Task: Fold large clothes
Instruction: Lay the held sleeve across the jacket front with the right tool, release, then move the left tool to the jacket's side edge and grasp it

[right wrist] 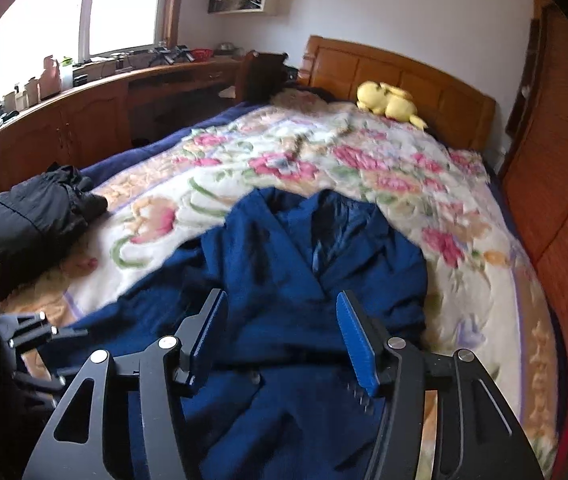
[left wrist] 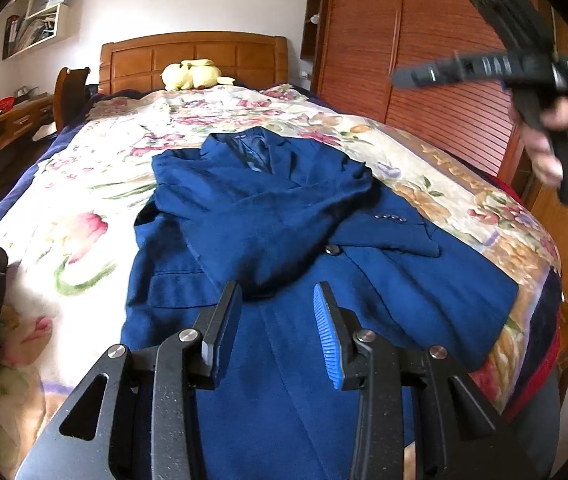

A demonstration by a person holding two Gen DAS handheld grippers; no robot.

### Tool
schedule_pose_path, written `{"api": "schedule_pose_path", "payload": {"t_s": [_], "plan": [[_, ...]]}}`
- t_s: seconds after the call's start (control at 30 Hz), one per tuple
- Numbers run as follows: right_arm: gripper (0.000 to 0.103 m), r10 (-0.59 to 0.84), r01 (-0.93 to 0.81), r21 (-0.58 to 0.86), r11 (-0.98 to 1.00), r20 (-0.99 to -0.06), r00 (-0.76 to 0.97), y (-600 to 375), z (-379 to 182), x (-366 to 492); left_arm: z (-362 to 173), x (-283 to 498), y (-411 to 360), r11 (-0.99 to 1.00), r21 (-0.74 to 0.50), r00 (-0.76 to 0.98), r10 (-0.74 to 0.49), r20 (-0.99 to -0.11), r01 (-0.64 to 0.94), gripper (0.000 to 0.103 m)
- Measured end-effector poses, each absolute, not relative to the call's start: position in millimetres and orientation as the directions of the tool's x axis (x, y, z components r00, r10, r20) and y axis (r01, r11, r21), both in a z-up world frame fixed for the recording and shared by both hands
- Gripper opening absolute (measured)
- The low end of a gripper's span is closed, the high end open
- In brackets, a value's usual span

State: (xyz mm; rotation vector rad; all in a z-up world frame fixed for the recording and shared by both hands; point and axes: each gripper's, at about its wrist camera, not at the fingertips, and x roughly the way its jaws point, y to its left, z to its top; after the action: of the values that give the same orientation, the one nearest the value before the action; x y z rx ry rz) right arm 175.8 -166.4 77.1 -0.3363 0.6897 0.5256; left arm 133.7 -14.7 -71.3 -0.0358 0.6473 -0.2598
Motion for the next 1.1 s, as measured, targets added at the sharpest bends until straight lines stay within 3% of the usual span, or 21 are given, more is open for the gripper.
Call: {"api": "schedule_pose_path", "payload": {"t_s": [0.47,0.63,0.87,1.1], "plan": [[0.059,0.223,-0.423,-0.038,0.905,-0.806,0.548,-216,-61,182,-84,139,-28,0.969,-0.081,0.745,-0.232,-0.625,0.234,0.039],[0.059,0.21,-0.397,-0.019,0.918,-0.824,0.525,-215,-96,197,-79,133,-32,0.959,-0.126,0.734,-0.277,-0.62,0.256,0.039],[0.061,0.261,-0.386,0.033,0.922,-0.789,0.556,-212,-106,203,-70,140,-29,0.958,-0.099,0.727,-0.271,-0.631,0.271,0.039],[0.062,0.279,-0.383,0.049,0.922,-0.769,0.575,-218,-113,198,-74,195,-9,0.958,-0.152,0.691,-0.282,-0.665,0.244,0.042]]}}
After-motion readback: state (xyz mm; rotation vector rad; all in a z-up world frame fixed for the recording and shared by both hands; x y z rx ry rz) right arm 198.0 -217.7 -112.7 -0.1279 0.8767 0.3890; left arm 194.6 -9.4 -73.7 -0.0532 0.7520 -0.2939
